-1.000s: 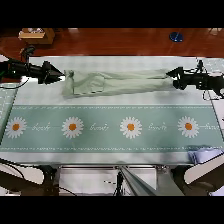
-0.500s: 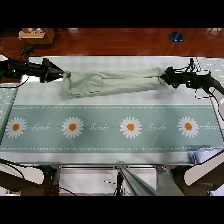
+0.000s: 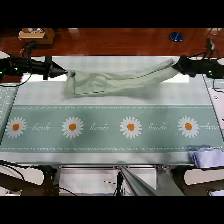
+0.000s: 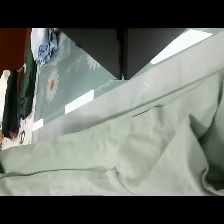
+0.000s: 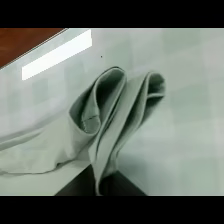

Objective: Fold the shirts.

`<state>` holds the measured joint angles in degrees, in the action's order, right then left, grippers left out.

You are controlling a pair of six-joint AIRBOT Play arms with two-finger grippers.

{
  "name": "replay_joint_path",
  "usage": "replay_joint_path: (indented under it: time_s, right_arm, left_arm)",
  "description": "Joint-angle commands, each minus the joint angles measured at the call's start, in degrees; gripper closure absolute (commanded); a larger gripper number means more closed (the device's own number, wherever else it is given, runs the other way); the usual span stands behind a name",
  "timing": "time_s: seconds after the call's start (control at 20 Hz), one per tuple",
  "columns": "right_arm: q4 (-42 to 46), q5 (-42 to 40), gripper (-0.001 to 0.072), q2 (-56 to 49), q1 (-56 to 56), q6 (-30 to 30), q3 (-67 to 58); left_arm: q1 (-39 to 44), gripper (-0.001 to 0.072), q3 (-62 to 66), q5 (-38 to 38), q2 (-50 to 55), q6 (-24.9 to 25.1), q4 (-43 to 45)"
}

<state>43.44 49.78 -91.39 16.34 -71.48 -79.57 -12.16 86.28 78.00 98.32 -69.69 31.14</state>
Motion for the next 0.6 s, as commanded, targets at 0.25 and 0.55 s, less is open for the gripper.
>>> replay_joint_path:
  time_s: [0.25, 0.55]
  right_arm:
    - [10.3, 8.8, 0.0676, 14.1, 2.8, -3.5, 0.0]
    - [10.7, 14.5, 0.0676, 16.0, 2.8, -4.2, 0.0]
  left_arm:
    - [14.0, 0.0690, 0.0, -1.9, -0.3, 0.0, -1.2]
    - [26.1, 0.0690, 0.0, -9.7, -0.2, -0.7, -1.2]
